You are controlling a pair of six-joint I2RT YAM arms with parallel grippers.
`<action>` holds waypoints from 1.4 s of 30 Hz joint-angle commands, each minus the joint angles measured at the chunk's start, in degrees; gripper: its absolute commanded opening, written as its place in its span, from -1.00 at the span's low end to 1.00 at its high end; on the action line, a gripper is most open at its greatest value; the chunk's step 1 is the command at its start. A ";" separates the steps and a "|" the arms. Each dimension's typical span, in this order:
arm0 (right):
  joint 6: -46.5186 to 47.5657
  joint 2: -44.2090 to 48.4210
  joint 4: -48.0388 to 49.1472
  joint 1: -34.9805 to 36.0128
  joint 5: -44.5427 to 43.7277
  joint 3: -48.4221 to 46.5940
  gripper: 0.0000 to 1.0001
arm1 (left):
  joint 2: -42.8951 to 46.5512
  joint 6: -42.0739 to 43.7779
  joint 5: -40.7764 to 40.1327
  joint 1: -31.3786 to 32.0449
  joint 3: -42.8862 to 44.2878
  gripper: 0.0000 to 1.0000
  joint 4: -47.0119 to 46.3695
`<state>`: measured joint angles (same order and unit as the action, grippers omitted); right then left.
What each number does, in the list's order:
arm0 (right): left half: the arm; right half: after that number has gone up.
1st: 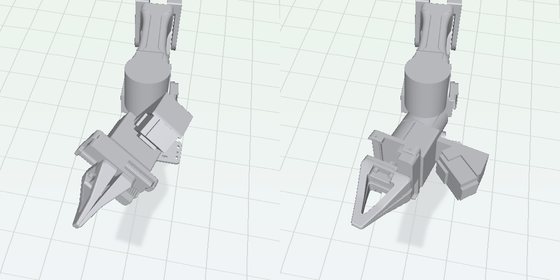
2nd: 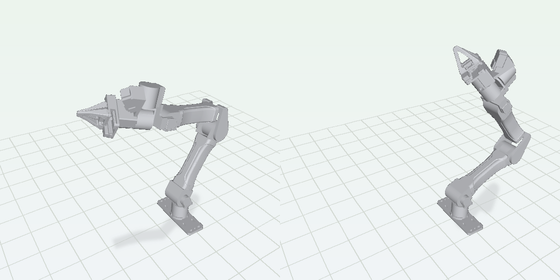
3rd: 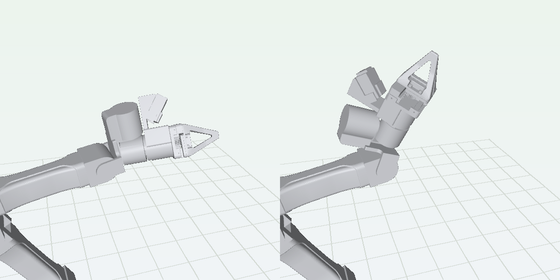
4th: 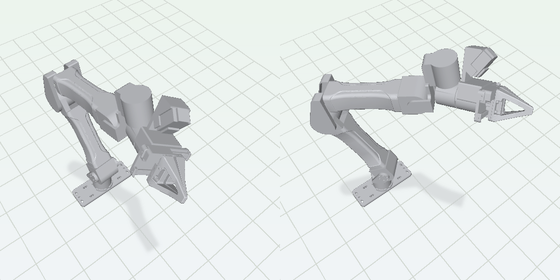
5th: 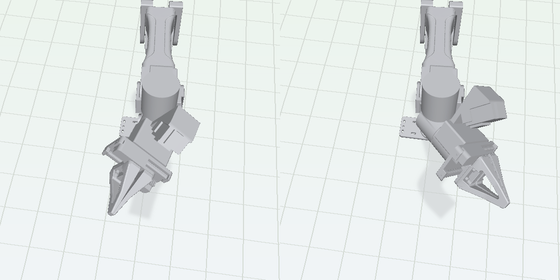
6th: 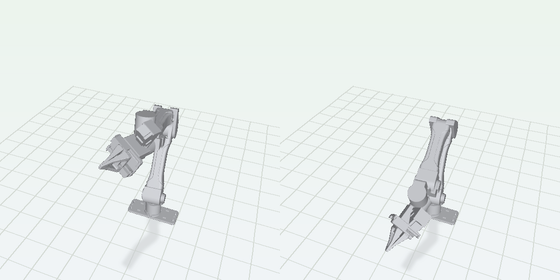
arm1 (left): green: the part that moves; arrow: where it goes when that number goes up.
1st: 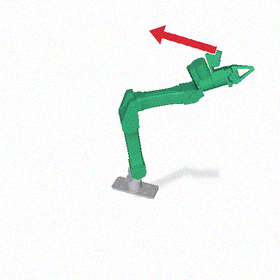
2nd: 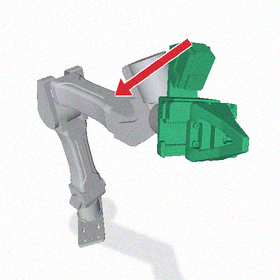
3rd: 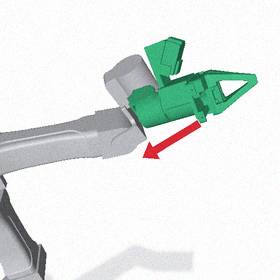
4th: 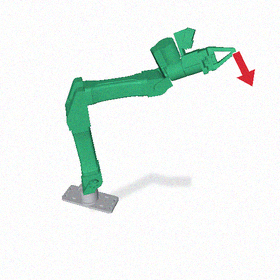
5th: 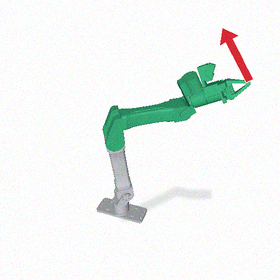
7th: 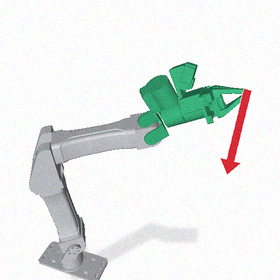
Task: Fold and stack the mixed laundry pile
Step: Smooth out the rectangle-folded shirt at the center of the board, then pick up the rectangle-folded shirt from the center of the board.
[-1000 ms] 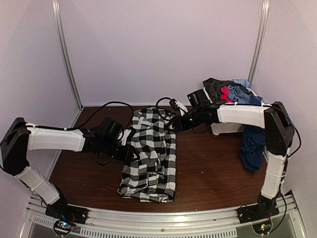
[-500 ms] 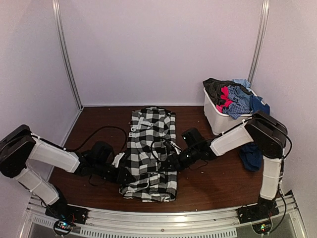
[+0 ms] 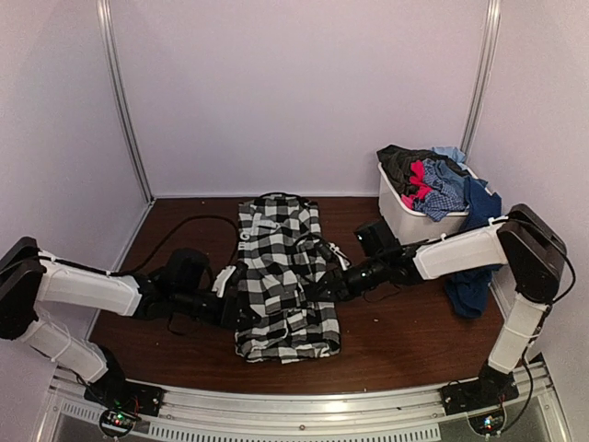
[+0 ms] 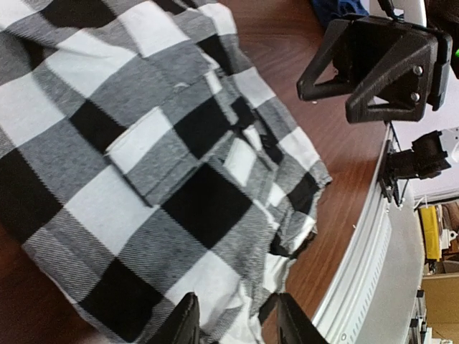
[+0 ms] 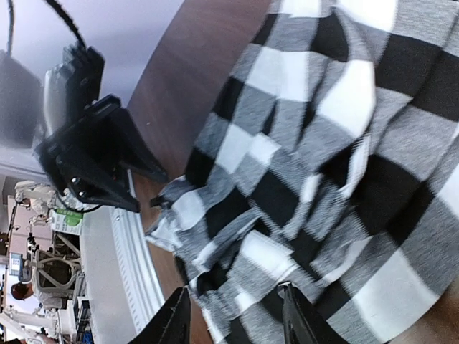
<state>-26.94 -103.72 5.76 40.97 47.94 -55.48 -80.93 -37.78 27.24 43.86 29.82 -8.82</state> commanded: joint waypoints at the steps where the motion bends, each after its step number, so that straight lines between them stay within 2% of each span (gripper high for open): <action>1: -4.19 4.17 4.60 4.12 3.39 6.09 -0.11 | 0.63 0.04 1.33 3.76 -0.15 -0.23 -2.08; 7: -9.60 -3.17 16.88 6.17 4.44 13.72 -0.16 | -7.17 -4.21 2.95 4.65 -5.16 -0.29 -14.06; 11: -12.04 -8.28 23.86 6.27 4.73 17.35 -0.21 | -12.32 -5.22 2.28 5.05 -7.15 -0.34 -17.11; 15: -15.38 -6.69 28.74 6.78 7.09 18.74 -0.26 | -9.42 -4.98 2.67 5.22 -8.08 -0.33 -16.90; 19: -12.18 5.04 19.22 7.56 4.55 18.61 -0.15 | 5.60 -1.56 -2.89 5.69 -7.43 -0.07 -4.95; 22: -9.39 12.38 10.21 7.18 1.12 18.80 0.03 | 15.75 -0.95 -7.54 5.66 -7.12 0.08 4.78; 26: -8.19 14.73 2.74 5.46 -2.38 21.04 0.12 | 20.63 -5.34 -11.08 5.56 -9.79 0.20 10.12; 33: -12.02 13.97 2.57 3.37 -6.87 25.57 0.16 | 18.32 -14.70 -9.74 5.62 -15.90 0.23 2.64; 42: -20.78 7.39 17.47 3.57 -3.43 28.81 0.24 | 12.38 -20.49 -6.75 5.69 -18.86 0.27 -9.25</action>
<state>-42.76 -92.14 18.52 44.34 45.41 -28.91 -65.49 -54.65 19.07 49.30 12.27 -10.52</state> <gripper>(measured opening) 0.617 0.635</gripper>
